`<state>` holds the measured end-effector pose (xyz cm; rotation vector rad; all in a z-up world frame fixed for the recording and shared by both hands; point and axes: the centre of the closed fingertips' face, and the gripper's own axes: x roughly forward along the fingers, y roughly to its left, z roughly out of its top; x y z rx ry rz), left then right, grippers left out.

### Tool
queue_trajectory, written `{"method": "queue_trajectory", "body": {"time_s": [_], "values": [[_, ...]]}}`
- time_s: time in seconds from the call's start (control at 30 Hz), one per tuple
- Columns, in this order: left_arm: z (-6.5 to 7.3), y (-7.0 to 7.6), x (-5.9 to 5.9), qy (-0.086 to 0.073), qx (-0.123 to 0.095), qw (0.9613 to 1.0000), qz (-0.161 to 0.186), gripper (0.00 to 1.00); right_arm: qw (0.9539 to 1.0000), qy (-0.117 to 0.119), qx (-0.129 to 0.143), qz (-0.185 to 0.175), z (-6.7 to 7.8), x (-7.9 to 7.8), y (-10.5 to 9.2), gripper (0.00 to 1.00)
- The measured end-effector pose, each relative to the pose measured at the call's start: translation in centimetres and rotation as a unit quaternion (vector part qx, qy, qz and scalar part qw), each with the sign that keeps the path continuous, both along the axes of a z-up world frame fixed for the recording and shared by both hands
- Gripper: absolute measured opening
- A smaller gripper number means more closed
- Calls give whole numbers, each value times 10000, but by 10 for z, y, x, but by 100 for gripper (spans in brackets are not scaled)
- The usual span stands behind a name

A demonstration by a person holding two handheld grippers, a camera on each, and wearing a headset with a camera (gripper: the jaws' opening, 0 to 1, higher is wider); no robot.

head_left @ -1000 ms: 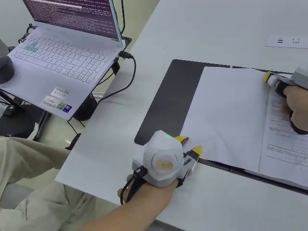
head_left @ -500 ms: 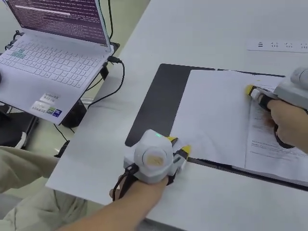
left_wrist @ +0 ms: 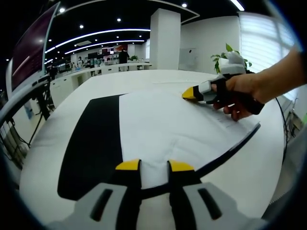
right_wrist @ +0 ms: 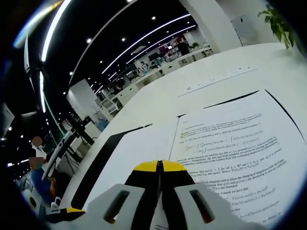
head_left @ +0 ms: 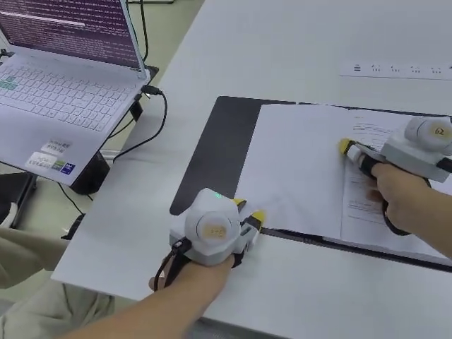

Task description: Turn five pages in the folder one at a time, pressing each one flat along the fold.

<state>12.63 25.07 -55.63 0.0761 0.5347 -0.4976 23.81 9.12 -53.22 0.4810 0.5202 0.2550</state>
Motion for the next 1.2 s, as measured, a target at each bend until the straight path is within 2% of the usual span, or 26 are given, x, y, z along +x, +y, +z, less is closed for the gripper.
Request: {"method": "queue_trajectory", "body": {"time_s": [0.27,0.57,0.77,1.2], "values": [[0,0,0,-26,19,10000,-27,20,10000,23,46,39,-3,-10,1,0],[0,0,0,-49,36,10000,-46,20,9999,41,57,88,-4,-30,3,0],[0,0,-1,-53,59,9999,-65,20,9997,41,134,189,-5,-48,6,0],[0,0,-1,-80,89,9999,-98,20,9984,90,37,554,-8,-89,19,0]]}}
